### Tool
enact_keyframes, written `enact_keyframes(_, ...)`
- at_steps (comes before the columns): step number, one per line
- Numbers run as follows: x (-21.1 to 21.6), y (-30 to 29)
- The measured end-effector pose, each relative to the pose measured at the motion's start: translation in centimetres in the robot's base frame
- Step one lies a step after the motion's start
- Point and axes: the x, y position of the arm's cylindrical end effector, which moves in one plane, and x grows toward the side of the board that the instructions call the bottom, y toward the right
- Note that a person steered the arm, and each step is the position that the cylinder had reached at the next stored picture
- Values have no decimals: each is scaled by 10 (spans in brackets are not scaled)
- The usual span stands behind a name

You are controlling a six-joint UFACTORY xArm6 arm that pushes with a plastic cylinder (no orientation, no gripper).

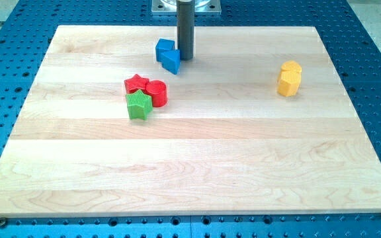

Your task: Push the triangle into the red circle

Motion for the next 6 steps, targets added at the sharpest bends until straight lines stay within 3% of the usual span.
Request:
enact_keyframes(2, 51, -29)
enact_keyframes(4, 19, -27)
enact_keyframes(5, 26, -53)
enact_keyframes(6, 61, -42)
